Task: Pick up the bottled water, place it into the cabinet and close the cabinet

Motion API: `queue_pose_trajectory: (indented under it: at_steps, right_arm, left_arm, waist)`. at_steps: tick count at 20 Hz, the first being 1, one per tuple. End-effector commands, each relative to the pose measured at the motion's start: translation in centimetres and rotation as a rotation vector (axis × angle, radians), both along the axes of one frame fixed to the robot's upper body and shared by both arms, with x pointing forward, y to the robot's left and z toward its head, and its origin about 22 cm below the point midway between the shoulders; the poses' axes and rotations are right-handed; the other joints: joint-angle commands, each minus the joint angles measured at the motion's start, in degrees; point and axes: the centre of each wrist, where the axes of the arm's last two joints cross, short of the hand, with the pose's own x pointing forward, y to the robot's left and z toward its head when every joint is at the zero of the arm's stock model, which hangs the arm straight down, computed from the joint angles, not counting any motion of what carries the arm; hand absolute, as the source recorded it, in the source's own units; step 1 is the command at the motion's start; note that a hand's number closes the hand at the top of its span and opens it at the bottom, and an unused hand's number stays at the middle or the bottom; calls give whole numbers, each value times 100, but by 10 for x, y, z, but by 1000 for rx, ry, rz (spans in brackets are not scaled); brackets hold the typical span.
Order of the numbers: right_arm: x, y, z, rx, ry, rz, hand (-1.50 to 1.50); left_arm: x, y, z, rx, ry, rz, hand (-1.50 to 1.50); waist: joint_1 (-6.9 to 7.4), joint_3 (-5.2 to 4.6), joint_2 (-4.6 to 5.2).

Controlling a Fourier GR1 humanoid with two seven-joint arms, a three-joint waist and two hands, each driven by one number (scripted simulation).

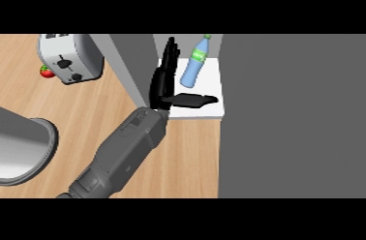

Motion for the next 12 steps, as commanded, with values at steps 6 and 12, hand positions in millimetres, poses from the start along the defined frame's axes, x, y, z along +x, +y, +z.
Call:
queue_pose_trajectory:
  at_steps: [6, 12]
  right_arm:
    - [-2, 8, 25, -44, -35, -35, -150]
    - [1, 2, 30, -151, -65, 41, -150]
  left_arm:
    - [-69, -15, -6, -134, -44, -159, -150]
    - [-90, 7, 7, -142, -38, -211, -150]
  waist:
    - [166, 3, -12]
    - [127, 4, 1]
